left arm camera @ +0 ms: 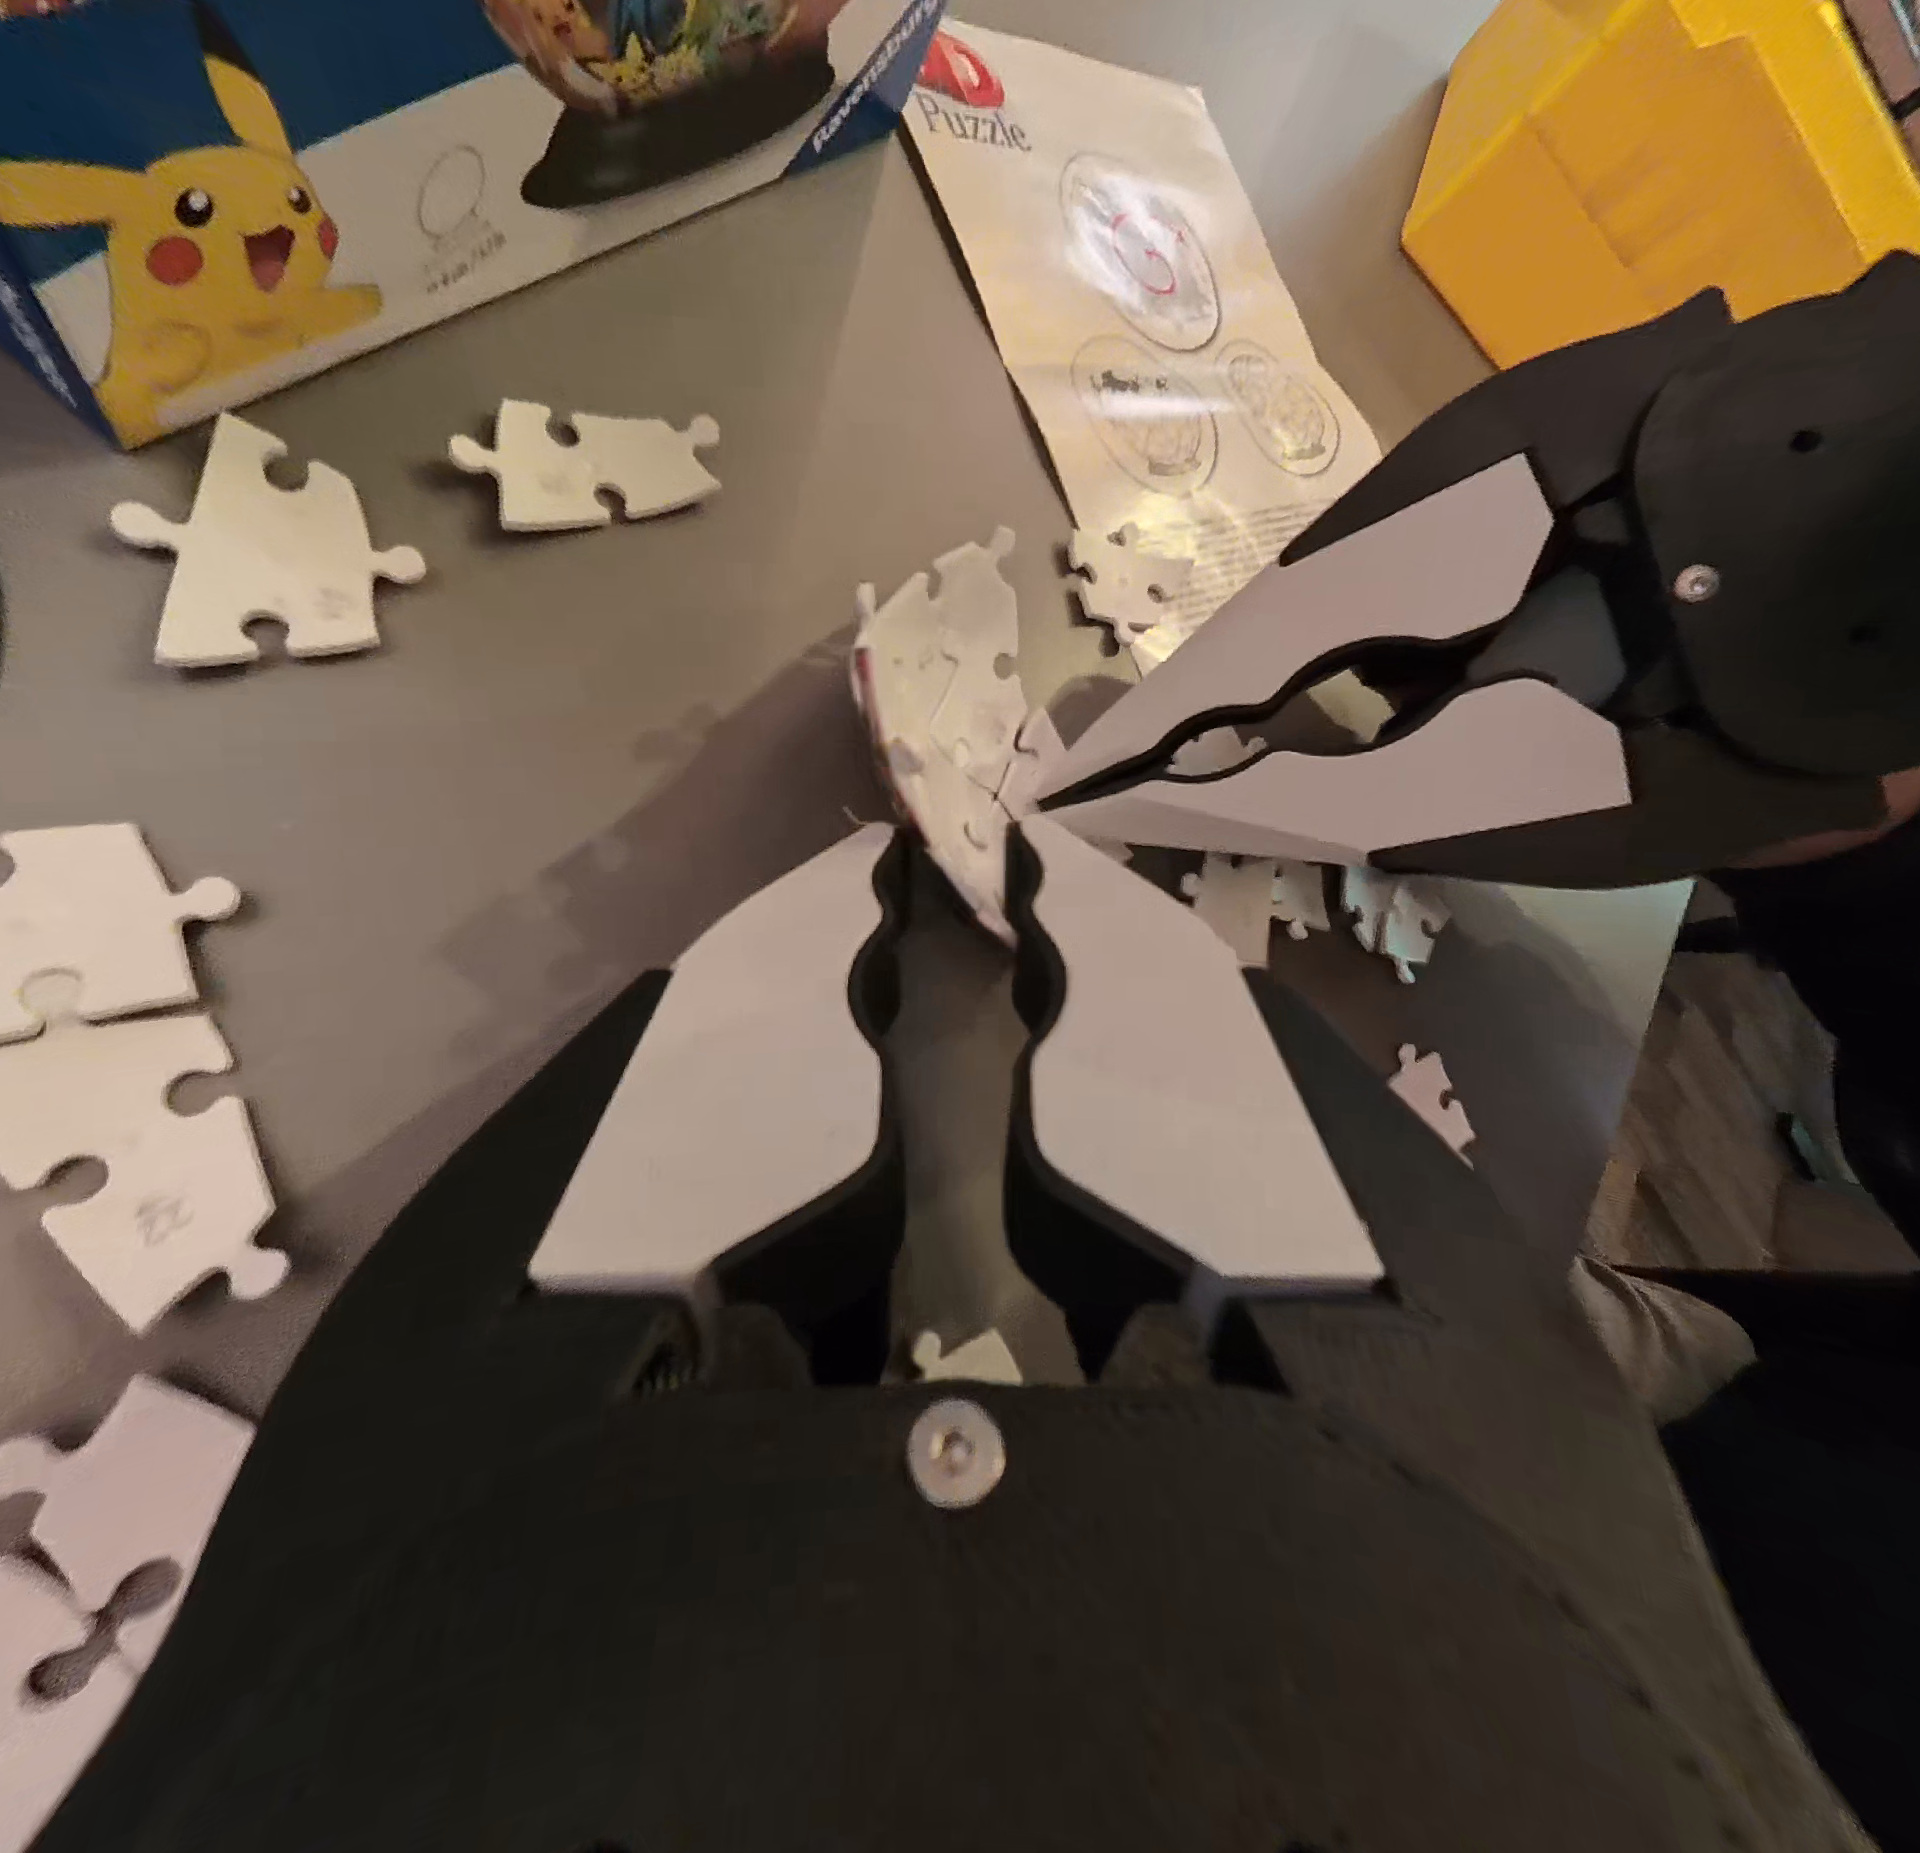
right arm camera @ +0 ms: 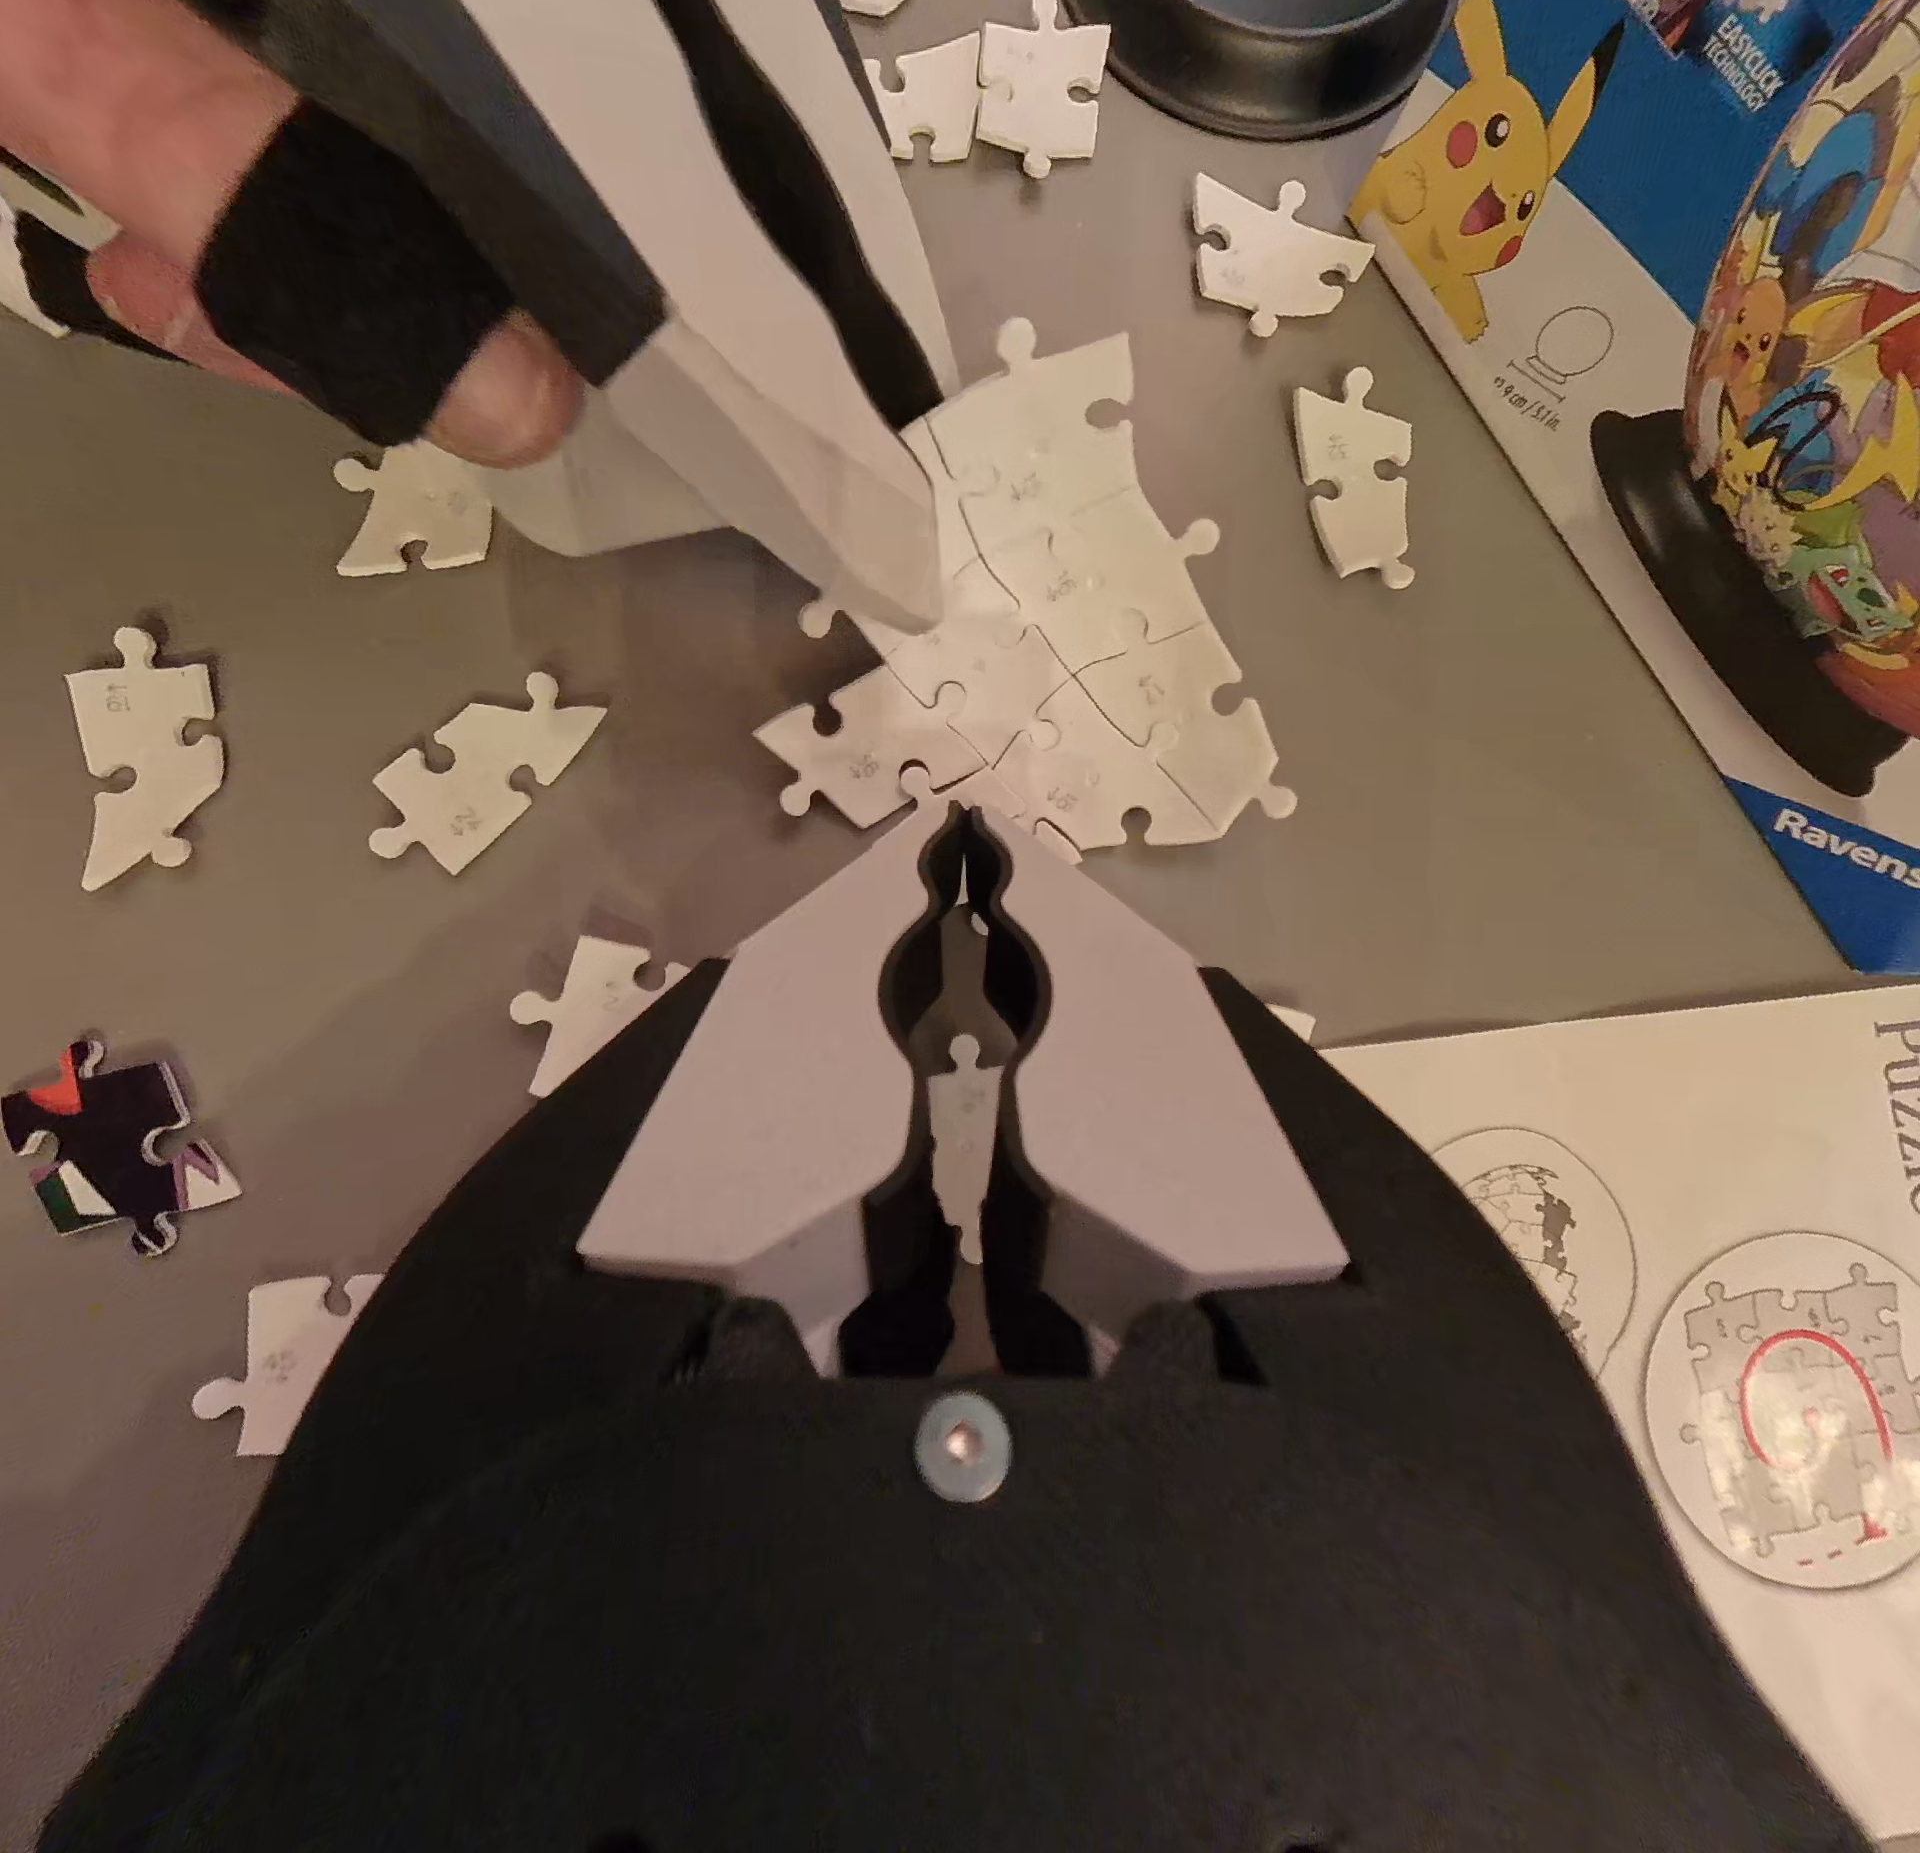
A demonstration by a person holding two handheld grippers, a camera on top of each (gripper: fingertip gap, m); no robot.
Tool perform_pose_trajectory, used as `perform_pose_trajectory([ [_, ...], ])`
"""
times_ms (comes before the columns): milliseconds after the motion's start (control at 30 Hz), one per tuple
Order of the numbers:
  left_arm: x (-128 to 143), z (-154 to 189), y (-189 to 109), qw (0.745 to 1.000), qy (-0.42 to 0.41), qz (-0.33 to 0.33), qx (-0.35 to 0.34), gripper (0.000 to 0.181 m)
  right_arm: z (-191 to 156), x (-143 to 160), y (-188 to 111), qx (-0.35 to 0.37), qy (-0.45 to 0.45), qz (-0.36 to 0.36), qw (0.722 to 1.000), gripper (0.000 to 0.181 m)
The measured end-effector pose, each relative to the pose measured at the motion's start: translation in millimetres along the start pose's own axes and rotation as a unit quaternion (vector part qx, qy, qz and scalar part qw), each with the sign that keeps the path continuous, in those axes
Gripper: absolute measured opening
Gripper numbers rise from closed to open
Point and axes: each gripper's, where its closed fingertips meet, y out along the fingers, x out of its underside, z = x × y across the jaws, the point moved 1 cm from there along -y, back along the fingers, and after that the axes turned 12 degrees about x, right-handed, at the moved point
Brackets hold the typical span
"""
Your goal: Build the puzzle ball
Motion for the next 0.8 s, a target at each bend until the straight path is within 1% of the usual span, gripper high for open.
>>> perform_pose_trajectory([
  [100,-0.4,-3.5,1.0,1.0,0.006,-0.005,-0.016,0.009,0.1,-0.5,0.2,0.002,0.009,-0.003,1.0,0.0],
  [233,0.6,-4.1,0.2,0.999,0.022,0.003,-0.036,0.008,0.4,-1.5,0.8,0.003,0.037,-0.008,0.999,0.0],
  [467,6.1,-3.7,-2.4,0.997,0.024,0.028,-0.063,0.007,0.5,-3.2,1.9,0.016,0.091,-0.014,0.996,0.0],
  [600,6.0,-0.5,-3.2,0.995,0.041,0.04,-0.085,0.007,0.5,-3.7,1.9,0.021,0.118,-0.018,0.993,0.0],
  [733,5.8,-0.5,-4.6,0.993,0.047,0.048,-0.096,0.006,-0.2,-5.1,2.0,0.022,0.129,-0.014,0.991,0.0],
  [800,5.3,0.6,-4.7,0.992,0.057,0.049,-0.103,0.003,-2.3,-6.3,1.0,0.027,0.117,-0.015,0.993,0.0],
])
